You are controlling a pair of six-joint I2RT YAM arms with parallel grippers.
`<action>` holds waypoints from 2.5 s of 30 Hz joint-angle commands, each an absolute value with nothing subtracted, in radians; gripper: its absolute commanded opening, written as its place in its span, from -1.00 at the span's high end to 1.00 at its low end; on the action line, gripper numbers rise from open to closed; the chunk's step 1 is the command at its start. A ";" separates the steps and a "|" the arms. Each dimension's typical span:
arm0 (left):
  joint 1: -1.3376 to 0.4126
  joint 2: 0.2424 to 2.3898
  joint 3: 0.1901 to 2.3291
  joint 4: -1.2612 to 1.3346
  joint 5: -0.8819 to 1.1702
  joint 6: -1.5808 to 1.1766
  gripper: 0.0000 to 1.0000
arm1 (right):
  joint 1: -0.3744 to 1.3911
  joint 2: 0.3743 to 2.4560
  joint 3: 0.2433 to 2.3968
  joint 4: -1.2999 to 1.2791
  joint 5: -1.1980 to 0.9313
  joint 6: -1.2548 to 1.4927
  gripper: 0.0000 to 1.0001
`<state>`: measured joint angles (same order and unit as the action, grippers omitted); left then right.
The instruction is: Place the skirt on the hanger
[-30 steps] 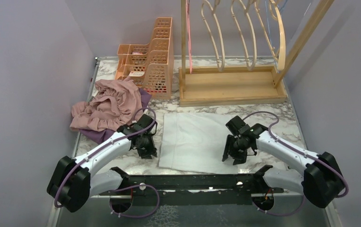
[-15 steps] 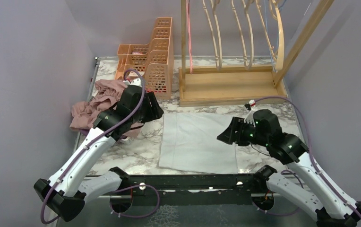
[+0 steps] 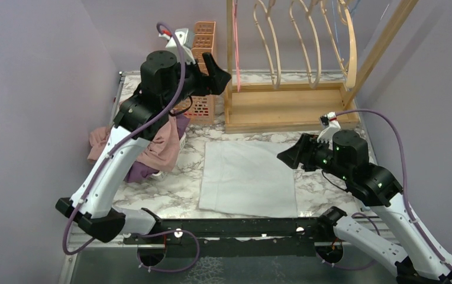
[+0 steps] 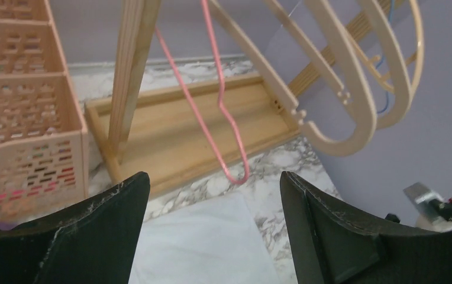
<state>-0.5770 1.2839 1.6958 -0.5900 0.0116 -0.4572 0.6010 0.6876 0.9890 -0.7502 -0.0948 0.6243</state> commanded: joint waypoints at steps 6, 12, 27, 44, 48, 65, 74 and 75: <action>-0.577 1.555 1.951 -0.476 0.001 -0.425 -0.64 | 0.600 0.630 0.940 -0.836 0.031 0.762 -0.35; -0.577 1.693 2.108 -0.477 -0.008 -0.413 -0.43 | 0.600 0.630 0.928 -0.837 0.032 0.772 -0.34; -0.577 1.832 2.267 -0.478 -0.002 -0.353 1.00 | 0.600 0.702 0.951 -0.784 0.048 0.731 -0.34; -0.577 1.609 2.089 -0.471 0.098 -0.368 1.00 | 0.600 0.753 0.941 -0.680 -0.003 0.671 -0.36; -0.578 1.435 1.792 -0.463 0.169 -0.364 1.00 | 0.600 0.743 0.909 -0.586 -0.112 0.615 -0.46; -0.577 0.816 0.870 -0.240 0.242 -0.620 1.00 | 0.613 0.810 0.597 0.010 -0.264 1.041 -0.54; -0.577 0.794 0.775 -0.078 0.340 -0.835 1.00 | 0.758 1.080 0.622 0.307 -0.196 1.284 -0.55; -0.578 0.786 0.765 -0.062 0.345 -0.852 1.00 | 0.778 1.109 0.626 0.338 -0.180 1.305 -0.55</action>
